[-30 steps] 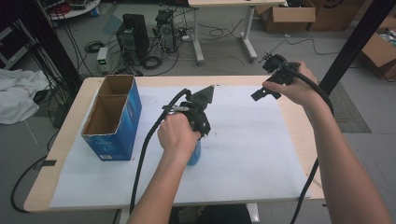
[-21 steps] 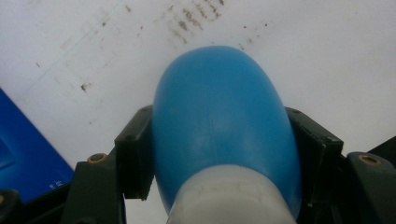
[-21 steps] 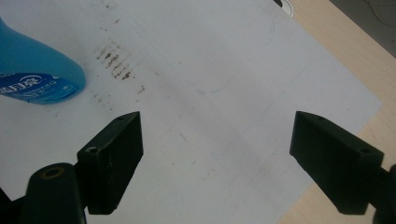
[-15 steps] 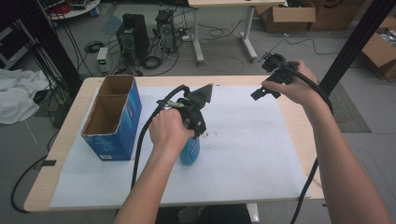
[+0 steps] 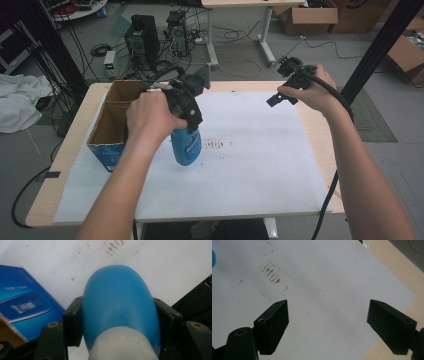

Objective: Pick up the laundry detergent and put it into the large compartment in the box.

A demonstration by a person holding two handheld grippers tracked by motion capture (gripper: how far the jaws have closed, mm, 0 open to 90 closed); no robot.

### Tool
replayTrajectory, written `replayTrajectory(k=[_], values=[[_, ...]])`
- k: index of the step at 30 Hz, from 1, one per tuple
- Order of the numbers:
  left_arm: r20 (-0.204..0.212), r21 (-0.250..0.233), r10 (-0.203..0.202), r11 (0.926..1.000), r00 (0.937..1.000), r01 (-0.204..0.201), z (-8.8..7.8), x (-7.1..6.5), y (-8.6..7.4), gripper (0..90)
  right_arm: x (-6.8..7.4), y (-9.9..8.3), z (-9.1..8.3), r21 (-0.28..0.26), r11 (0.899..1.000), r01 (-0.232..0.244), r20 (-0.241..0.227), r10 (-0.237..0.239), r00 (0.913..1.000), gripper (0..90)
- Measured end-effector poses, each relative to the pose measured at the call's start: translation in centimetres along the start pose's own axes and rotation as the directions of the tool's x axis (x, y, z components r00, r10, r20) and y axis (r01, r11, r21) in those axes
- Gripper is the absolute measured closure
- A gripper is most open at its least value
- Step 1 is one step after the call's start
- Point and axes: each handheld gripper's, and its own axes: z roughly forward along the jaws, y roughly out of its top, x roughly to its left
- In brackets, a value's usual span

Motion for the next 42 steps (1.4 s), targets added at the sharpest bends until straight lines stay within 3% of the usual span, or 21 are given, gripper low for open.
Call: replayTrajectory(k=[3,8,13,15,16,18,22,28,32,37,42], values=[[0.004,0.0,0.011,0.9999,0.9999,-0.011,-1.7,0.9,-0.4,36.6,0.0,0.1,0.0,0.001,1.0,0.004,0.001,-0.004,1.0,17.6],[0.003,0.003,-0.012,0.9999,0.9999,0.012,-4.5,2.8,-1.2,36.7,-0.1,0.2,0.0,0.001,1.0,0.002,0.004,-0.002,1.0,17.6],[-0.005,0.0,-0.076,0.9971,0.9971,0.076,-6.2,4.7,-1.9,36.8,-0.2,0.2,0.1,0.003,1.0,0.003,0.005,-0.003,1.0,17.6],[-0.015,0.013,-0.141,0.9898,0.9898,0.142,-7.1,6.2,-2.5,36.9,-0.2,0.2,0.1,0.006,1.0,-0.001,0.008,0.001,1.0,17.6],[-0.015,0.013,-0.141,0.9898,0.9898,0.142,-7.1,6.2,-2.5,36.8,-0.3,0.2,0.2,0.008,1.0,-0.001,0.007,0.001,1.0,17.6],[-0.027,0.002,-0.207,0.9784,0.9781,0.207,-7.6,7.3,-3.0,36.9,-0.3,0.3,0.2,0.01,1.0,0.0,0.007,0.0,1.0,17.7],[-0.056,-0.031,-0.324,0.9458,0.9443,0.323,-8.6,9.1,-4.2,36.9,-0.4,0.3,0.2,0.013,1.0,-0.001,0.009,0.001,1.0,17.7],[-0.089,-0.045,-0.408,0.913,0.9087,0.405,-9.8,11.4,-5.7,37.0,-0.8,0.2,0.1,0.01,1.0,-0.01,0.007,0.01,0.9999,17.7],[-0.115,-0.044,-0.446,0.8952,0.8878,0.444,-10.0,12.7,-6.5,37.1,-0.9,0.2,0.1,0.007,1.0,-0.01,0.006,0.01,0.9999,17.7],[-0.124,-0.04,-0.471,0.8816,0.8732,0.47,-9.8,14.0,-6.9,37.1,-0.8,0.3,0.1,0.013,1.0,-0.011,0.014,0.01,0.9999,17.9],[-0.123,-0.037,-0.484,0.8748,0.8666,0.483,-9.1,14.9,-7.1,37.2,-1.0,0.3,0.1,0.017,1.0,-0.012,0.016,0.012,0.9998,17.9]])
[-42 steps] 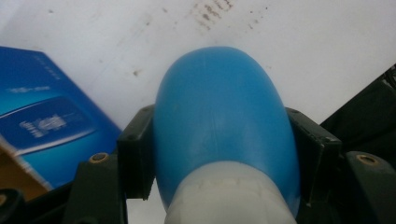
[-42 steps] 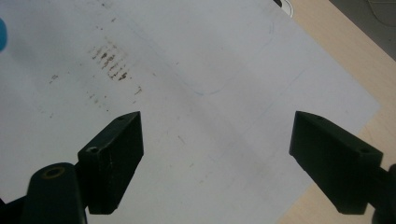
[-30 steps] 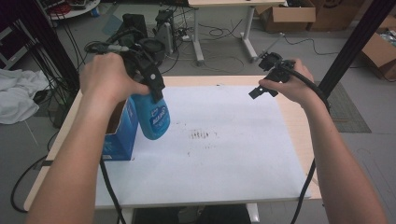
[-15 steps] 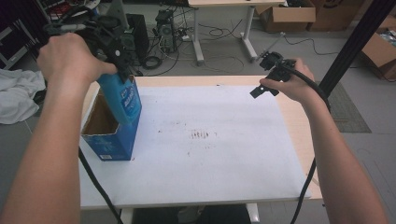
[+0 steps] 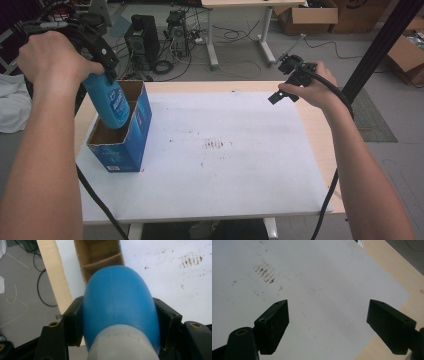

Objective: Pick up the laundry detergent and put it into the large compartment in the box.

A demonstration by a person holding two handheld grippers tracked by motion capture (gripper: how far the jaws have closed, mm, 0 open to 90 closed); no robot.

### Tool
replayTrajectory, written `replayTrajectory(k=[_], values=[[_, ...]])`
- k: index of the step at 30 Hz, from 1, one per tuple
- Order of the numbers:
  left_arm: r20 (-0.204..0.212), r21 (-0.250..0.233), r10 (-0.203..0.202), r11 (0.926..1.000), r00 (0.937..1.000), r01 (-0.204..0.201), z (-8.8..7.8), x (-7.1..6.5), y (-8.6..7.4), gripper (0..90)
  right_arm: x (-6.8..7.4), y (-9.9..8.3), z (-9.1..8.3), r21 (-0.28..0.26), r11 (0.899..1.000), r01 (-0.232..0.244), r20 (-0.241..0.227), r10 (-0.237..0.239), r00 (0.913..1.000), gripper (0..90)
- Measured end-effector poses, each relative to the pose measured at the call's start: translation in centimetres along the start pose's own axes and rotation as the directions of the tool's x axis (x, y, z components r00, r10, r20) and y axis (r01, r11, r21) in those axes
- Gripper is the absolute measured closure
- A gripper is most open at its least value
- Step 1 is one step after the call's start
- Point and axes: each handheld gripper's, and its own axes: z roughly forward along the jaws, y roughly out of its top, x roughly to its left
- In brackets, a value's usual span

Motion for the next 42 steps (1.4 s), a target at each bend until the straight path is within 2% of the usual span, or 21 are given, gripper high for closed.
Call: replayTrajectory(k=[9,16,32,42], values=[[0.0,0.025,-0.022,0.9995,0.9998,0.022,1.8,0.9,0.1,37.2,-0.2,-0.1,0.3,0.01,1.0,-0.007,0.001,0.007,1.0,17.8],[-0.025,0.043,-0.024,0.9988,0.9994,0.025,3.8,1.1,0.3,37.2,-0.2,-0.1,0.7,0.013,1.0,-0.005,-0.002,0.005,1.0,17.8],[-0.01,0.115,-0.024,0.993,0.9996,0.025,11.1,1.7,0.1,37.4,-0.2,-0.1,1.9,0.03,1.0,0.0,-0.008,0.0,1.0,17.8],[-0.015,0.141,-0.021,0.9898,0.9997,0.023,14.5,1.3,-0.2,37.4,0.0,0.0,1.9,0.034,0.999,0.005,-0.007,-0.005,1.0,17.8]])
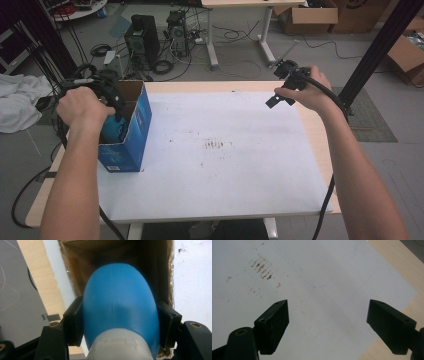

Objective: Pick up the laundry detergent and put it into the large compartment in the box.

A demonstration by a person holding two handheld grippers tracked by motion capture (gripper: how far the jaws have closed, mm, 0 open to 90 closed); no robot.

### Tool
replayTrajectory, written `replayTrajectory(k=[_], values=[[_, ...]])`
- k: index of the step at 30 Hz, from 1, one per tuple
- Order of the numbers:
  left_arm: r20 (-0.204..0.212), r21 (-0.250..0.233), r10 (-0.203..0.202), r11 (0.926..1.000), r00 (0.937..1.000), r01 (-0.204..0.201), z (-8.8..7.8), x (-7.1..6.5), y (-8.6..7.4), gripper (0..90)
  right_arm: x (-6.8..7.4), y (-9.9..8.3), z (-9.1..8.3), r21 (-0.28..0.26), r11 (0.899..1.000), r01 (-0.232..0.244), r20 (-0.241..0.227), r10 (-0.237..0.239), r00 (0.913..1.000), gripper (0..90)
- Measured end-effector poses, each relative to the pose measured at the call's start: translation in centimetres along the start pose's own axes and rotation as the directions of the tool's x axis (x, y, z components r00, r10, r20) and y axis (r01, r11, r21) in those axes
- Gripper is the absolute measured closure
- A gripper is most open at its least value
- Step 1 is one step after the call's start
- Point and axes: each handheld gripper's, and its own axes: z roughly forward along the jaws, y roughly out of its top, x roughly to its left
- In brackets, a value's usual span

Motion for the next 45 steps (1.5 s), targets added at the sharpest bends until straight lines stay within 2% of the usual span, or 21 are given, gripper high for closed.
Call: replayTrajectory(k=[3,5,9,17,19,25,27,45], values=[[-0.004,0.009,0.006,0.9999,1.0,-0.006,0.5,-0.1,0.1,37.4,0.0,0.0,0.0,0.001,1.0,0.005,-0.001,-0.005,1.0,17.8],[-0.005,0.016,-0.013,0.9998,0.9999,0.013,1.0,-0.2,0.1,37.4,0.1,0.0,0.0,-0.003,1.0,0.003,0.001,-0.003,1.0,17.8],[-0.011,0.02,-0.012,0.9997,0.9999,0.012,1.6,-0.1,0.0,37.3,-0.1,-0.2,0.1,0.001,1.0,0.001,-0.002,-0.001,1.0,17.8],[0.001,0.036,-0.019,0.9992,0.9998,0.019,2.8,-0.2,-0.1,37.3,0.0,-0.1,0.3,0.005,1.0,0.003,-0.002,-0.003,1.0,17.8],[0.0,0.035,-0.011,0.9993,0.9999,0.011,3.0,-0.2,-0.1,37.3,0.0,-0.1,0.3,0.007,1.0,0.003,-0.002,-0.003,1.0,17.8],[0.022,0.032,-0.029,0.9991,0.9993,0.029,3.7,-0.3,-0.1,37.2,-0.1,-0.3,0.3,0.011,1.0,-0.004,-0.001,0.004,1.0,17.8],[0.02,0.034,-0.024,0.9991,0.9995,0.024,3.9,-0.3,-0.1,37.2,-0.2,-0.3,0.3,0.011,1.0,-0.004,0.0,0.004,1.0,17.8],[0.013,0.034,-0.033,0.9989,0.9994,0.032,4.1,-0.7,0.0,36.9,-0.2,-0.4,0.3,0.015,1.0,-0.005,-0.002,0.005,1.0,17.8]])
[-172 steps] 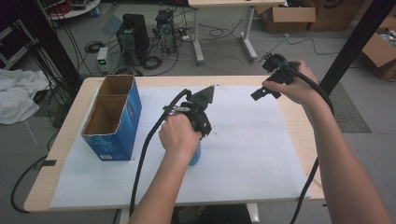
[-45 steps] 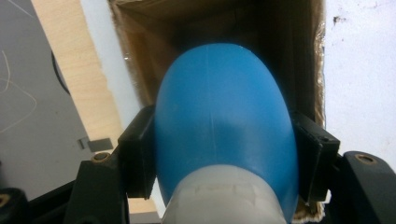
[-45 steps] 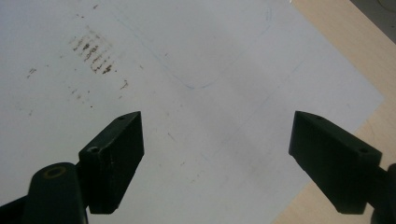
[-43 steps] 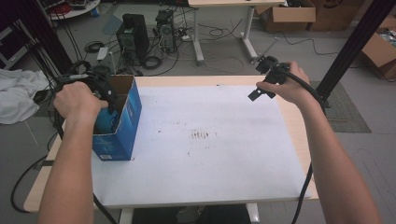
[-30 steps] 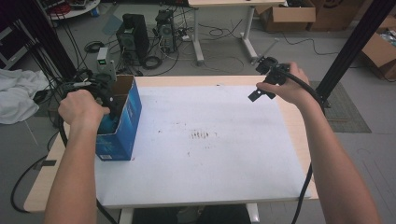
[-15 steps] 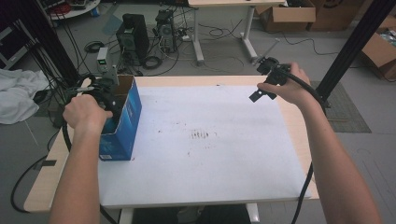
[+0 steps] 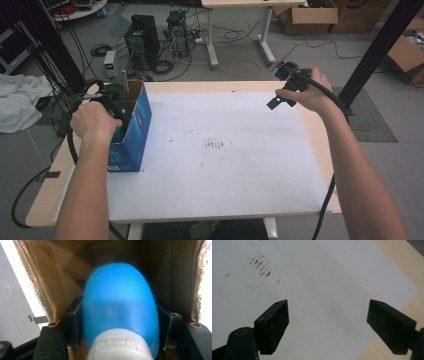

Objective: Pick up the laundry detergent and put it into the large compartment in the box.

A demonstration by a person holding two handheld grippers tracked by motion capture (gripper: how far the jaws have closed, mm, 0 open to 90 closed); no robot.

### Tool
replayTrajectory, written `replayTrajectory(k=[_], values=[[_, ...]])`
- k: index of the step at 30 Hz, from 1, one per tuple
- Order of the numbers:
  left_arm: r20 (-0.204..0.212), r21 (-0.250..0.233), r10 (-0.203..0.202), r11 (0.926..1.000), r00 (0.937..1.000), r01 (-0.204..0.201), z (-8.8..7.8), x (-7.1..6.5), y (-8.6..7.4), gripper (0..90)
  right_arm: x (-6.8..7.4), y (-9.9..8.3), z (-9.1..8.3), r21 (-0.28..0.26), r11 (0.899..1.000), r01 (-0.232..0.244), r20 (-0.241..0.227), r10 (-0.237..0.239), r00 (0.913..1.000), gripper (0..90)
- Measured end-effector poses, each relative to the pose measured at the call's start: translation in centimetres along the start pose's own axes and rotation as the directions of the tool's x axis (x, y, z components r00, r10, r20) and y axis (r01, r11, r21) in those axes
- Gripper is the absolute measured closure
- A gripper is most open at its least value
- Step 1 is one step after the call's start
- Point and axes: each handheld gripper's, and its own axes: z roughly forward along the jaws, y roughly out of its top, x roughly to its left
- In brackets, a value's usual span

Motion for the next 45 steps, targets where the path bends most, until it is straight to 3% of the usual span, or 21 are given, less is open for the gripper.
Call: replayTrajectory(k=[8,24,34,40,45], values=[[0.047,0.005,-0.031,0.9995,0.9984,0.031,0.2,0.4,0.0,36.3,-0.1,-0.1,0.0,0.0,1.0,-0.004,-0.001,0.004,1.0,17.8],[0.071,0.003,-0.052,0.9986,0.9961,0.052,0.3,0.6,-0.1,35.2,0.1,-0.1,0.1,0.003,1.0,-0.001,-0.001,0.001,1.0,17.8],[0.039,-0.008,-0.036,0.9993,0.9986,0.037,0.0,0.5,-0.2,28.7,0.1,0.0,0.1,-0.004,1.0,0.006,0.002,-0.006,1.0,17.8],[0.049,-0.013,-0.035,0.9993,0.9982,0.035,-0.3,0.5,-0.3,28.0,0.2,0.0,0.0,-0.006,1.0,0.005,0.002,-0.005,1.0,17.8],[0.034,-0.019,-0.025,0.9995,0.9991,0.026,-0.8,0.6,-0.5,24.0,0.3,0.0,0.1,-0.007,1.0,0.007,0.002,-0.007,1.0,17.8]])
